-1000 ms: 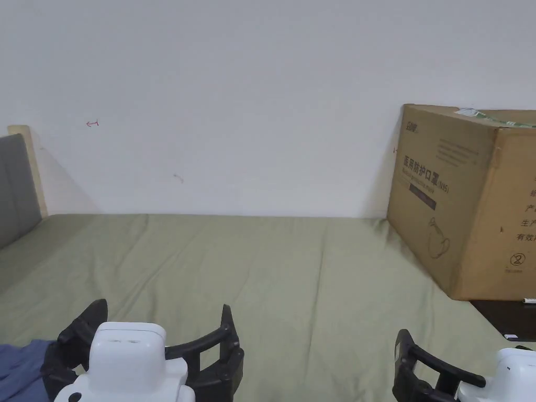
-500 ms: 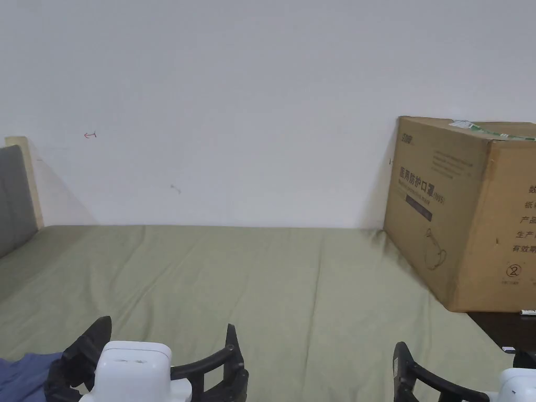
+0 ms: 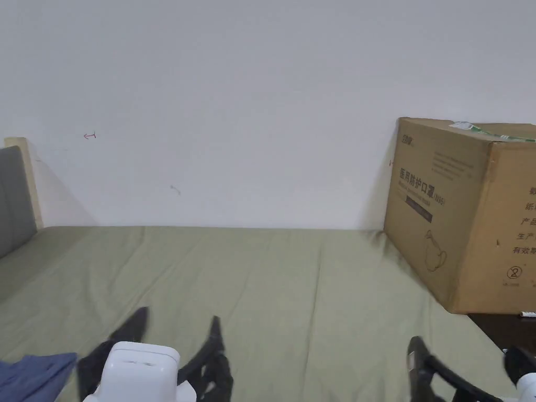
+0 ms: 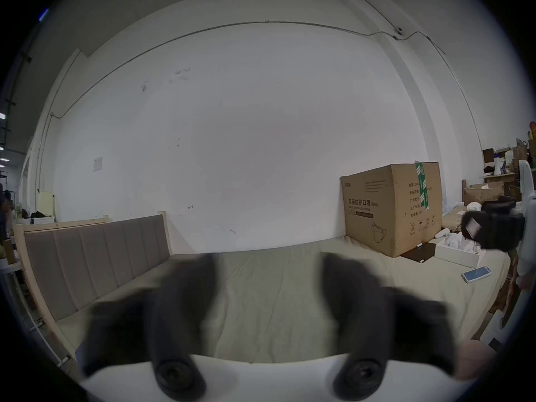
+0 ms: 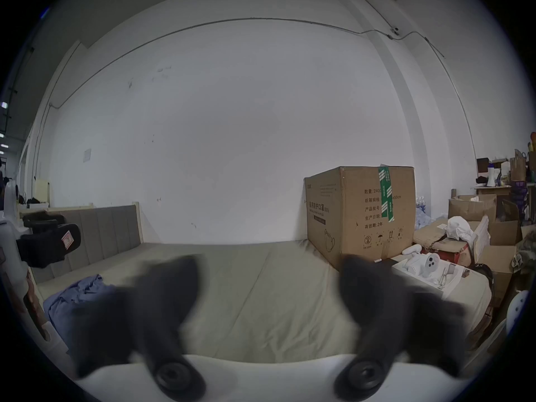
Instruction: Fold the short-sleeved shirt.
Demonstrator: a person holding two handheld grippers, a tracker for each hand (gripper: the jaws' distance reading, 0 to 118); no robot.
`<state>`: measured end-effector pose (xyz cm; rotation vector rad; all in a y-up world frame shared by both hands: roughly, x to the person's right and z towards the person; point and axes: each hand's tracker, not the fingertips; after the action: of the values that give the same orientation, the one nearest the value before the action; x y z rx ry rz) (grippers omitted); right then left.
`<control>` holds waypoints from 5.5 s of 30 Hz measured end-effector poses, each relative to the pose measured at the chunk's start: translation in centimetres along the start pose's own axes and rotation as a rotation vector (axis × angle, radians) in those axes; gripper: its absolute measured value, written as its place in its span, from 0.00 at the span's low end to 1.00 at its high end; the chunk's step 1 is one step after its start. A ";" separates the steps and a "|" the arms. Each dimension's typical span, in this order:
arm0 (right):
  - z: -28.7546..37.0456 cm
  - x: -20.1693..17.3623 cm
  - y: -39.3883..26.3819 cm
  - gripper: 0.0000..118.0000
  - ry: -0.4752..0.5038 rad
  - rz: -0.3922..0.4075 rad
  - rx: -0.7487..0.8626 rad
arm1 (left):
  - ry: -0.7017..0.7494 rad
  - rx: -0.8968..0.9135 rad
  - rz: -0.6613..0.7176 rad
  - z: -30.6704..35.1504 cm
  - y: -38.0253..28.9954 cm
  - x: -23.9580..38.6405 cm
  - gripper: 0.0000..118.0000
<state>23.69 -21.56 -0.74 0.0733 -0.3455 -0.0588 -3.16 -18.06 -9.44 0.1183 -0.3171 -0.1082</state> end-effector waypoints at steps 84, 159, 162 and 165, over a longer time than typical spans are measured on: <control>-10.4 -9.9 -4.1 0.00 0.390 0.092 -0.476 | 0.285 -0.707 0.107 -18.6 -10.7 -34.8 0.04; -6.0 1.3 -2.0 0.00 0.137 -0.068 -0.252 | -0.216 -0.711 0.239 -20.7 -8.7 -9.3 0.06; -6.9 1.9 -2.7 0.00 0.143 -0.061 -0.285 | -0.211 -0.807 0.256 -26.3 -13.7 -9.1 1.00; -7.9 2.2 -3.9 0.00 0.131 -0.063 -0.326 | -0.175 -0.884 0.374 -29.1 -18.9 -9.1 0.96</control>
<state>28.32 -25.14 -7.76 -0.2341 -0.1996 -0.1711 -4.15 -32.73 -42.18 -0.8281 -0.4350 0.1186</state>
